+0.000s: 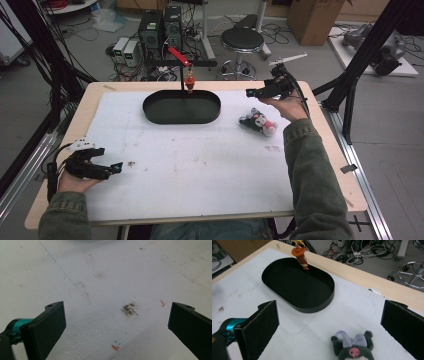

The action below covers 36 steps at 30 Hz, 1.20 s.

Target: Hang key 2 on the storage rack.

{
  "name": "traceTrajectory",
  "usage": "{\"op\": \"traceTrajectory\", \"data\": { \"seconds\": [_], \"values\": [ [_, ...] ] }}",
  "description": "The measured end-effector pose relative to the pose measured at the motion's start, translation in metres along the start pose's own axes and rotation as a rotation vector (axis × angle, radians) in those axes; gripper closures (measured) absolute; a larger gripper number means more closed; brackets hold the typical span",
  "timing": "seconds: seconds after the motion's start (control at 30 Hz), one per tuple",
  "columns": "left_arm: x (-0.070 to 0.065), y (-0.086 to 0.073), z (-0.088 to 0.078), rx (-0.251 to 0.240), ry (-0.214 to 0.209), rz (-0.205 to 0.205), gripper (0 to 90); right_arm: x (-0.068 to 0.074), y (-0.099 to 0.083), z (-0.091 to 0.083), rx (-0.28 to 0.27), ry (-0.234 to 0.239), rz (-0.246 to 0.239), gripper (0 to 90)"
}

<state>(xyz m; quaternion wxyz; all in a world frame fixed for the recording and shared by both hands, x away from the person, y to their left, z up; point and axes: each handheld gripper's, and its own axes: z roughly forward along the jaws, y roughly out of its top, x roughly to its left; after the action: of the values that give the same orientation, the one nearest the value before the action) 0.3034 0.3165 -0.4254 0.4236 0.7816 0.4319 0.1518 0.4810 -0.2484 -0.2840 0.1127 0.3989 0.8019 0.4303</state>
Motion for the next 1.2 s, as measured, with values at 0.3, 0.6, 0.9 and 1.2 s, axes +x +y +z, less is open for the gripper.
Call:
{"op": "traceTrajectory", "data": {
  "seconds": [0.3,0.6,0.9,1.2],
  "values": [
    [0.000,0.000,0.000,0.001,0.003,-0.004,2.0,-0.003,-0.005,0.008,0.061,-0.040,-0.032,0.6],
    [0.000,0.000,0.000,0.001,0.002,-0.005,2.0,-0.008,-0.013,0.015,0.162,-0.113,-0.061,0.6],
    [0.000,0.000,0.001,0.004,0.000,-0.003,2.0,-0.025,-0.039,0.028,0.249,-0.144,-0.048,0.7],
    [0.000,0.000,0.001,0.011,0.001,-0.001,2.0,-0.034,-0.062,0.039,0.323,-0.156,-0.045,0.7]
  ]
}}
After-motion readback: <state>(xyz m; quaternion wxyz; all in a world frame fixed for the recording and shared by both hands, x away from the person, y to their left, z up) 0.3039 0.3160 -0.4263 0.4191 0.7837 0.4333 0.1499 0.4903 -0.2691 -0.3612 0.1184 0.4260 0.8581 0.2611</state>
